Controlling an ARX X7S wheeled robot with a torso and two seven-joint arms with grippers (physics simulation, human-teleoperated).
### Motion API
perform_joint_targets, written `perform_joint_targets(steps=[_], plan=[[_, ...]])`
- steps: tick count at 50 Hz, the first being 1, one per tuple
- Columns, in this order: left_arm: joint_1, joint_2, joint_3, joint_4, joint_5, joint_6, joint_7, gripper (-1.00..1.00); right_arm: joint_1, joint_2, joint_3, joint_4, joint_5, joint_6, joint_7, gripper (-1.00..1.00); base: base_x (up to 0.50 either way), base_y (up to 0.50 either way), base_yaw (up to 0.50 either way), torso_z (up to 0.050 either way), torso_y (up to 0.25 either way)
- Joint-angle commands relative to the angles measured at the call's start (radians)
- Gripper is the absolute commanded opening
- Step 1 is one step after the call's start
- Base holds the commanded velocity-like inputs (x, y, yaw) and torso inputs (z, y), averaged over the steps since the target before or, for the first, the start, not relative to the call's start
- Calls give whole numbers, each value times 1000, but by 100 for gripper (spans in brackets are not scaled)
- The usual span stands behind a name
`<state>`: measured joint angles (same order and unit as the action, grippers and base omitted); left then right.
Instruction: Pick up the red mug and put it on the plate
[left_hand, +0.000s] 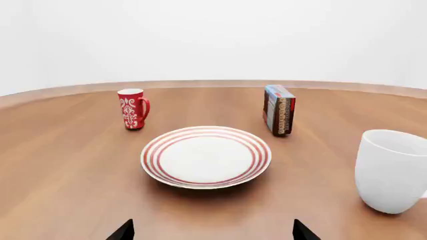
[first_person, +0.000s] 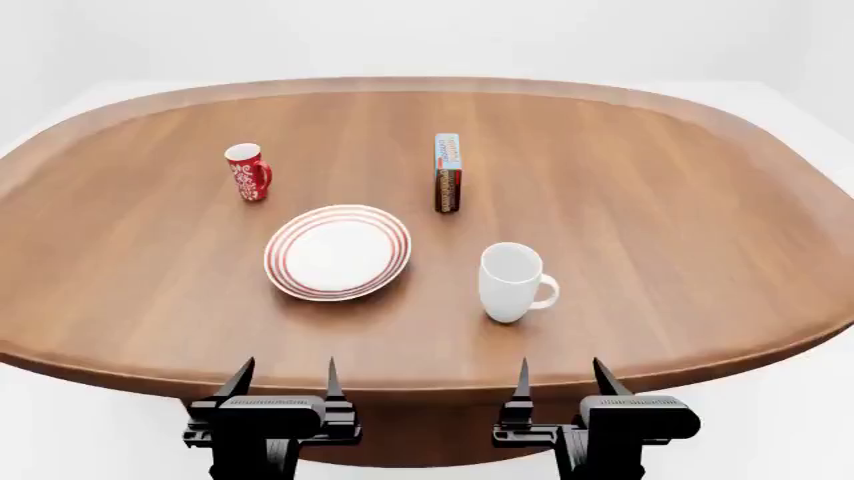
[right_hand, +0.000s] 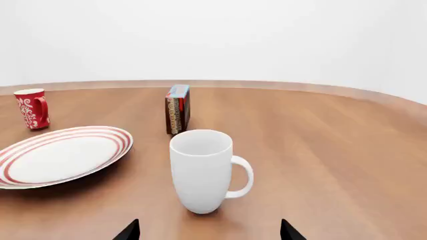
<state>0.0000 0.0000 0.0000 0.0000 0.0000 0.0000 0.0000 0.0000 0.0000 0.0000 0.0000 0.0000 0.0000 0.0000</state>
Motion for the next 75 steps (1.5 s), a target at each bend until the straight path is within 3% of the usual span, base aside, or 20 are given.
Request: perform_joint_targets(steps=[1, 9, 16, 24, 26, 38, 59, 65, 66, 67, 75], plan=[[12, -27, 10, 10, -13, 16, -8, 100, -7, 11, -15, -14, 31, 6, 25, 100, 0, 0, 0, 0, 0], [23, -69, -8, 21, -40, 50, -27, 100, -32, 32, -93, -74, 29, 13, 93, 100, 0, 0, 0, 0, 0], [40, -116, -47, 504, -157, -231, -28, 100, -93, 61, -83, -463, -18, 168, 164, 100, 0, 0, 0, 0, 0], [136, -152, -94, 639, -166, -128, -21, 100, -168, 79, -109, -632, -118, 231, 228, 100, 0, 89, 0, 0, 0], [131, -156, -97, 663, -186, -161, -25, 100, -158, 81, -120, -630, -127, 249, 229, 100, 0, 500, 0, 0, 0], [79, -159, -106, 663, -217, -224, -63, 100, -130, 101, -116, -608, -83, 255, 232, 100, 0, 500, 0, 0, 0], [89, -167, -83, 640, -221, -196, -79, 100, -127, 127, -129, -569, -51, 224, 259, 100, 0, 500, 0, 0, 0], [56, -177, -104, 631, -238, -224, -96, 100, -138, 132, -113, -608, 3, 226, 252, 100, 0, 18, 0, 0, 0], [56, -180, -106, 635, -241, -227, -97, 100, -152, 136, -115, -605, -1, 167, 253, 100, 184, 0, 0, 0, 0], [56, -185, -110, 642, -245, -233, -98, 100, -143, 135, -113, -625, 5, 237, 254, 100, 500, 4, 0, 0, 0], [68, -208, -106, 666, -233, -223, -95, 100, -146, 143, -108, -642, 11, 231, 268, 100, 500, 5, 0, 0, 0]])
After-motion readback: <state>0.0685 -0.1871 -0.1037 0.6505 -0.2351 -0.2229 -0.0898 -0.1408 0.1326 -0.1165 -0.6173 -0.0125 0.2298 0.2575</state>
